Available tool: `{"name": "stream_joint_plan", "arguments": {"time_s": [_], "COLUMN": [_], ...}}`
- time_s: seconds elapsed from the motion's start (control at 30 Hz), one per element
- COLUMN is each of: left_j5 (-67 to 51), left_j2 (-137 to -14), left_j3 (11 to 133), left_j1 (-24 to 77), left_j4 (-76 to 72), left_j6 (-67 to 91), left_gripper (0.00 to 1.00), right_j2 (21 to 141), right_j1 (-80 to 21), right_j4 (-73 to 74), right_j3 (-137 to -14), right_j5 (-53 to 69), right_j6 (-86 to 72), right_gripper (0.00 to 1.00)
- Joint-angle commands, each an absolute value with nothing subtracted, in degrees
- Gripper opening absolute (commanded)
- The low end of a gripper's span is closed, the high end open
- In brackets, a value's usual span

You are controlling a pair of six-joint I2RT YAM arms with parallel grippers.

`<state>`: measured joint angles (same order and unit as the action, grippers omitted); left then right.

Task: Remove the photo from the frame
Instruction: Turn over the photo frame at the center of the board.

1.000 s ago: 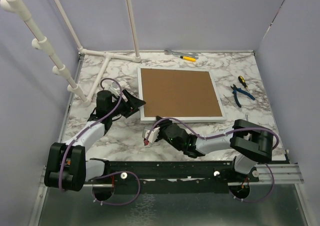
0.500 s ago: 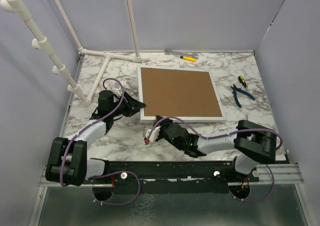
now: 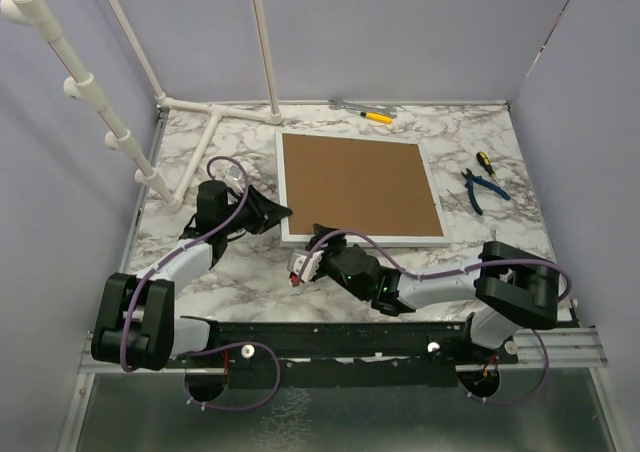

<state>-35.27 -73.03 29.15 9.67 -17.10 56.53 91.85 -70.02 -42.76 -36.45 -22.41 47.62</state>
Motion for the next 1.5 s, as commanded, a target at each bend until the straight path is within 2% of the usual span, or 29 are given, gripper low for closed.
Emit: {"name": "stream_joint_plan", "arguments": {"time_s": [0.0, 0.23, 0.43, 0.77, 1.47], "left_j5": [-37.5, -37.2, -36.6, -35.8, -37.5], "left_j2": [-72.2, -70.9, -69.6, -67.8, -66.7], "left_j3": [30.8, 31.7, 33.4, 35.2, 39.8], "left_j1": [10.0, 10.0, 10.0, 9.9, 9.9], "left_j4": [-17.4, -15.8, -13.5, -10.5, -6.4], "left_j6": [56.7, 57.5, 57.4, 57.1, 59.0], "left_gripper": [0.04, 0.03, 0.03, 0.03, 0.03], "right_j2": [88.9, 85.7, 84.4, 84.5, 88.5], "right_j1": [-70.0, -70.0, -69.9, -69.8, -68.6], "right_j4": [-48.7, -51.6, -56.3, -60.0, -58.9], "right_j3": [-35.5, -31.2, -26.6, -22.3, -24.6], "right_j5": [-22.6, -24.9, -27.8, -29.4, -31.3], "right_j6": [45.7, 42.6, 39.8, 39.2, 40.5], "right_gripper": [0.64, 0.76, 1.0, 1.0, 1.0]}}
